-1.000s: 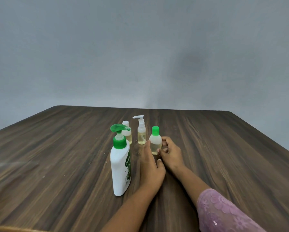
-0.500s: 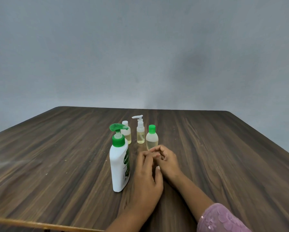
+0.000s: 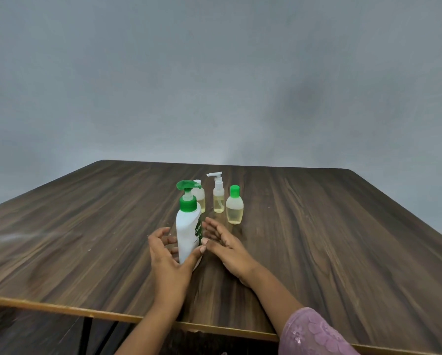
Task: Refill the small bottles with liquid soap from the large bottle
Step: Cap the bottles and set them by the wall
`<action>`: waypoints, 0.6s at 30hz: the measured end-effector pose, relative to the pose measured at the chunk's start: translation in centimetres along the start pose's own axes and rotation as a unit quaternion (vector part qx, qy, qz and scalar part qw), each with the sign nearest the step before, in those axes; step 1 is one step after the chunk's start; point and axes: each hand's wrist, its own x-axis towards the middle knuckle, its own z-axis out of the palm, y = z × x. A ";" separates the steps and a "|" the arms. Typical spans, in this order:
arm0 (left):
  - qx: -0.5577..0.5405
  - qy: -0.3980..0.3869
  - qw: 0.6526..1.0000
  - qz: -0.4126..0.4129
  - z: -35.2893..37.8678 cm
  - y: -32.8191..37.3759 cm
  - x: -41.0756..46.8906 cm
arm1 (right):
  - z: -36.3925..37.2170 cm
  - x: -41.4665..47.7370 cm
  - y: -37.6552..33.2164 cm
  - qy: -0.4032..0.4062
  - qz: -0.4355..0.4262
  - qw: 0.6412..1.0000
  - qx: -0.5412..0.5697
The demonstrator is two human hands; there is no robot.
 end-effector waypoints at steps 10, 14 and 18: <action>-0.097 -0.080 0.991 -0.046 -0.4 -1.2 0.5 | -0.3 -1.0 -0.7 0.065 -0.037 0.996 -0.055; -0.127 -0.140 0.981 -0.046 -0.2 -0.6 0.3 | -0.5 -2.3 -0.5 0.102 -0.040 0.994 -0.025; -0.108 -0.201 0.973 -0.021 0.9 -0.2 0.0 | -1.8 -4.2 -0.2 0.145 -0.024 0.989 0.035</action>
